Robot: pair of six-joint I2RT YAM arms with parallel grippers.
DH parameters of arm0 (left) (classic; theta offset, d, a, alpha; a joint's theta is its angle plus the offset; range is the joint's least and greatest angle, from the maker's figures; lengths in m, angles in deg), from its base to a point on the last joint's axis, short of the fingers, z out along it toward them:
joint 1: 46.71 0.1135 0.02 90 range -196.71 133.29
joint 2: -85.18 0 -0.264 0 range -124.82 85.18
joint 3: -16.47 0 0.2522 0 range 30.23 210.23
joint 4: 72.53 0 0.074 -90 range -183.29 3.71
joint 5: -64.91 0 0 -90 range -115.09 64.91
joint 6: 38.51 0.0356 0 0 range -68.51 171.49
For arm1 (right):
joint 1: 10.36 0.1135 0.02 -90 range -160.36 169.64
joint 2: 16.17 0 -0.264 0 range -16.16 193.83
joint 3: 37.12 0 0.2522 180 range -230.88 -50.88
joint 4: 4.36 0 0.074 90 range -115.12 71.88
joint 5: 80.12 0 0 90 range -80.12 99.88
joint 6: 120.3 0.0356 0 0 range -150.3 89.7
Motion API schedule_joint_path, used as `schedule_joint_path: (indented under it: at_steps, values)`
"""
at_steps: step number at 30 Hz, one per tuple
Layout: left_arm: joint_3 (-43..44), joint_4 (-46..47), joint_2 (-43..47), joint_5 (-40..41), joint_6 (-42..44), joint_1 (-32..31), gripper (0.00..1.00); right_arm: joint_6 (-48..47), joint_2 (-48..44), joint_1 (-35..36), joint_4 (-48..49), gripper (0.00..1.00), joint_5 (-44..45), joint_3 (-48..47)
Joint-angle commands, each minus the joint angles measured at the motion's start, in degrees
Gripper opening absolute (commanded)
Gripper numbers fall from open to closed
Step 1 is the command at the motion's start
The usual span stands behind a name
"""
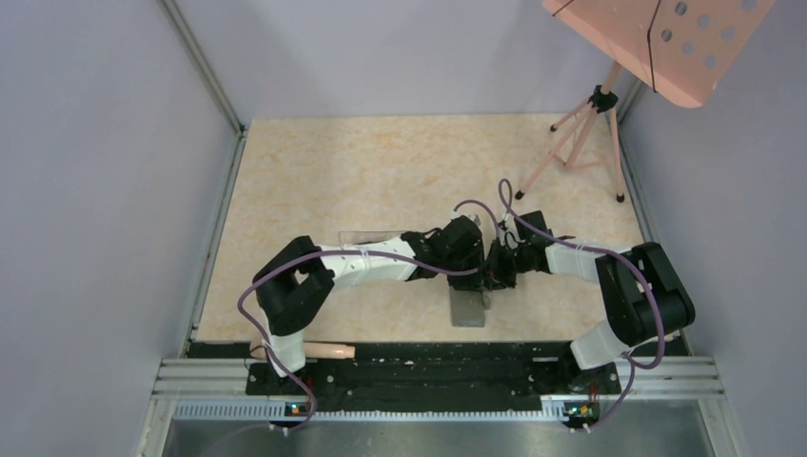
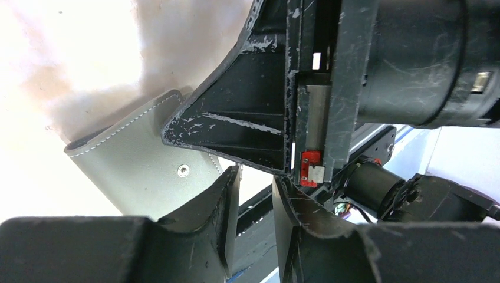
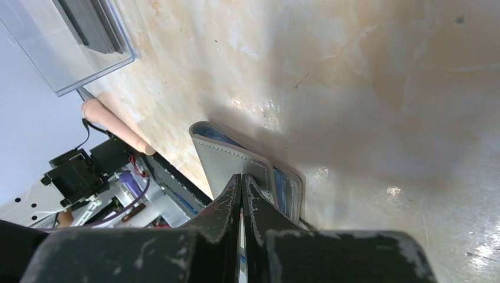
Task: Put the credit cards into the card holder
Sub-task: Close the card holder at the center of the board.
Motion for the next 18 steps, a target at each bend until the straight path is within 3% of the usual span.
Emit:
schedule_joint_path:
  at_steps: [1, 18]
  values:
    - [4.55, -1.76, -2.4, 0.38, 0.2, 0.06, 0.34, -2.4, 0.63, 0.92, -3.5, 0.0, 6.05, 2.39]
    - [8.31, -4.05, -7.26, -2.12, 1.18, 0.13, 0.29, -2.39, 0.56, 0.89, -3.42, 0.0, 5.96, 2.26]
